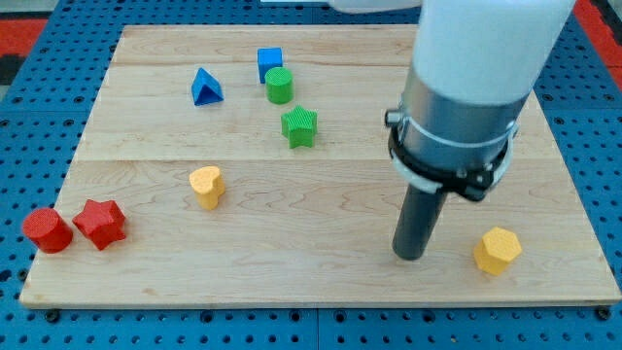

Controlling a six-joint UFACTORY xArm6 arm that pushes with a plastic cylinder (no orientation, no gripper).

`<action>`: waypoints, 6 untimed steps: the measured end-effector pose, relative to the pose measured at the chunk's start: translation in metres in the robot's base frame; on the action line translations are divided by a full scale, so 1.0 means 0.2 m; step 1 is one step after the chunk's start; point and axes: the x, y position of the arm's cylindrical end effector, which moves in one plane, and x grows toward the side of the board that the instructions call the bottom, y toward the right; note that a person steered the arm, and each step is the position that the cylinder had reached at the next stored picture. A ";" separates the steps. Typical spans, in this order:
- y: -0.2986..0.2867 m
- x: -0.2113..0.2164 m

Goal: Move the yellow heart bottom left to the green star

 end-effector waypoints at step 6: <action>-0.77 -0.28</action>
